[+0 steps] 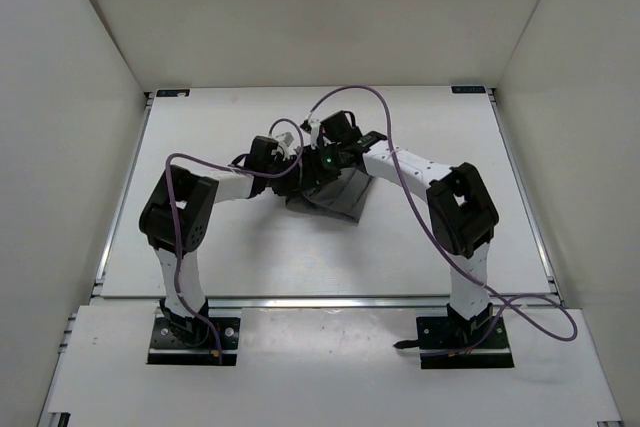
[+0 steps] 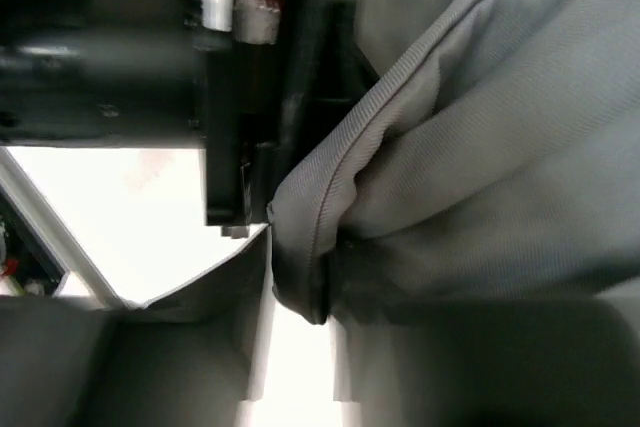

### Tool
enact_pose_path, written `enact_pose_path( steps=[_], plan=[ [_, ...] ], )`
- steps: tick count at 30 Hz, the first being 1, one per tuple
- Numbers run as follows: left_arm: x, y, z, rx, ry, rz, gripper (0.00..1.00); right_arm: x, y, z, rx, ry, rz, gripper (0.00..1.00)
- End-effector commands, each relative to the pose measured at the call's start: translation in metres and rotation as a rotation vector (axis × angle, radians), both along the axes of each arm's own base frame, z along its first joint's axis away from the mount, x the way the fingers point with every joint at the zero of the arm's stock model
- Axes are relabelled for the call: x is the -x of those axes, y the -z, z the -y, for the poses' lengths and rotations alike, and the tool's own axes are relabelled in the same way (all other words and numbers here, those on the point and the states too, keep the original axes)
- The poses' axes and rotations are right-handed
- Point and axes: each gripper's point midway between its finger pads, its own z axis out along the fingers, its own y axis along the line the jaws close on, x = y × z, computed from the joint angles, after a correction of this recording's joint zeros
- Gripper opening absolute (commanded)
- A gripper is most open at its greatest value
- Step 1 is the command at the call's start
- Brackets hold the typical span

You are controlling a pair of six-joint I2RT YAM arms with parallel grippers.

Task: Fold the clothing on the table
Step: Fold the skirt

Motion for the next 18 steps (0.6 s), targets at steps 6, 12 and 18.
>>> enact_pose_path(
  steps=[6,12,18],
  plan=[
    [0.055,0.010,-0.030,0.002,0.010,-0.199,0.48,-0.012,-0.047,0.002,-0.141,0.070,0.013,0.63],
    [0.035,-0.051,-0.056,0.073,-0.099,-0.060,0.53,-0.021,-0.115,0.044,-0.269,0.208,0.145,0.79],
    [0.028,-0.090,-0.093,0.098,-0.217,0.064,0.52,-0.032,-0.100,0.115,-0.193,0.376,0.220,0.49]
  ],
)
